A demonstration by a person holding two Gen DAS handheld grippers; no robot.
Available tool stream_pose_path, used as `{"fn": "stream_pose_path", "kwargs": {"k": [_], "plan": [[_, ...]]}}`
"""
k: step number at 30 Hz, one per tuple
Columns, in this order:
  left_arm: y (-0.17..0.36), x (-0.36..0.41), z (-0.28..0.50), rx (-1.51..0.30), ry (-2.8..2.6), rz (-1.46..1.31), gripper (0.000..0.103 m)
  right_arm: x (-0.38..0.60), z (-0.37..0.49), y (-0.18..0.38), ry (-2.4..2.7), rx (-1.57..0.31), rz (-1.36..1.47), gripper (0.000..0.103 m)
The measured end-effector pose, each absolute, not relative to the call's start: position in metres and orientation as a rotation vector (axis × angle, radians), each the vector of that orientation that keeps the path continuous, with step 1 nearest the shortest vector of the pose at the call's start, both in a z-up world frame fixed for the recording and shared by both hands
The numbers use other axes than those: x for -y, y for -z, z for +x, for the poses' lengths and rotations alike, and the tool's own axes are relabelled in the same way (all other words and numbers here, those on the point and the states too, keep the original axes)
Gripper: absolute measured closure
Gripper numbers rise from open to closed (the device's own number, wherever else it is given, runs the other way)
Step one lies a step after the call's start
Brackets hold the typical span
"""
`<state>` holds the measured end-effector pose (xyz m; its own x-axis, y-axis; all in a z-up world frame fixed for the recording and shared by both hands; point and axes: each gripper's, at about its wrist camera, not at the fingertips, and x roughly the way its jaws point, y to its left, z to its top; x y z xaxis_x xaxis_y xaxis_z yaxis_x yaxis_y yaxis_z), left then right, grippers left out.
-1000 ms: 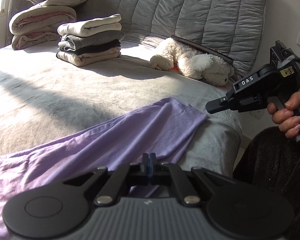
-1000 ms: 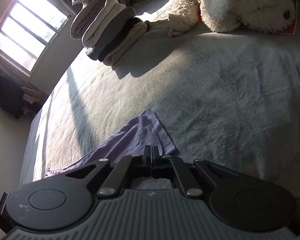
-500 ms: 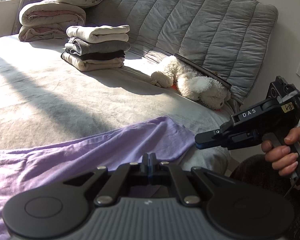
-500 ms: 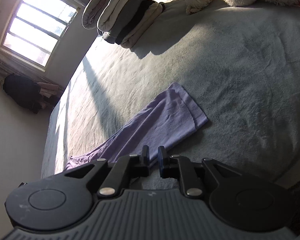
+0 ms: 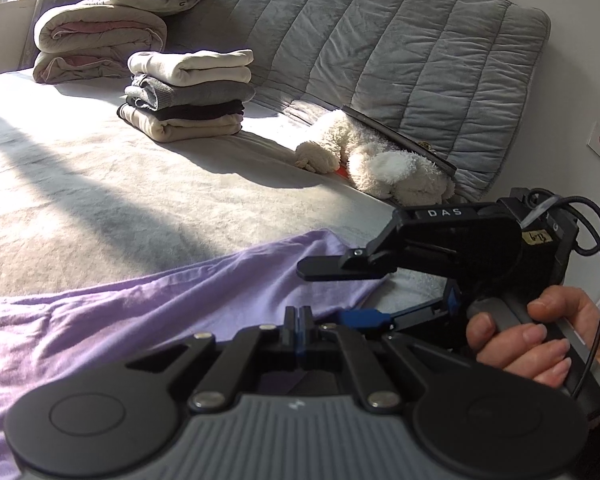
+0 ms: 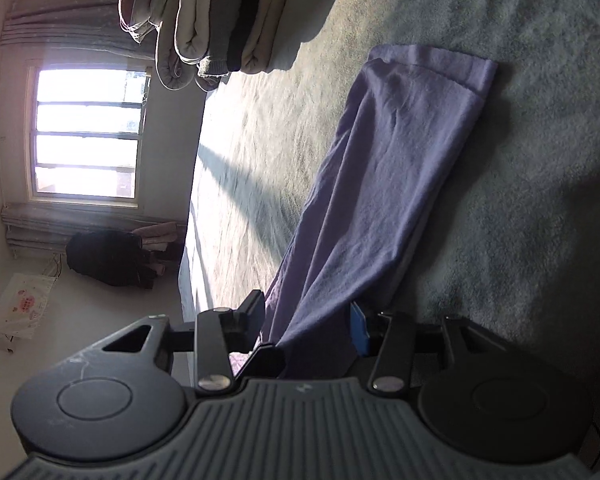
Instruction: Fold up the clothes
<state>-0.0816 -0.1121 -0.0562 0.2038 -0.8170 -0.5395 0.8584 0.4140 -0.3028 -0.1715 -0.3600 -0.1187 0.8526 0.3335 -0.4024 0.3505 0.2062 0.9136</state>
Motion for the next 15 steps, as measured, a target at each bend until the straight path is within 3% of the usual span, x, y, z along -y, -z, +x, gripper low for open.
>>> {"fn": "stream_pose_path", "kwargs": {"k": [6, 8, 10, 15], "plan": [[0.070, 0.118, -0.086, -0.746, 1.171, 0.108, 0.103, 0.392, -0.189, 0.110, 0.219, -0.443, 1.331, 0.071], [0.074, 0.119, -0.087, -0.757, 1.168, 0.117, 0.103, 0.398, -0.195, 0.109, 0.265, -0.428, 1.297, 0.079], [0.076, 0.120, -0.088, -0.760, 1.167, 0.117, 0.103, 0.400, -0.197, 0.109, 0.300, -0.436, 1.226, 0.095], [0.075, 0.118, -0.089, -0.751, 1.174, 0.102, 0.103, 0.393, -0.204, 0.097, 0.400, -0.425, 0.972, 0.101]]}}
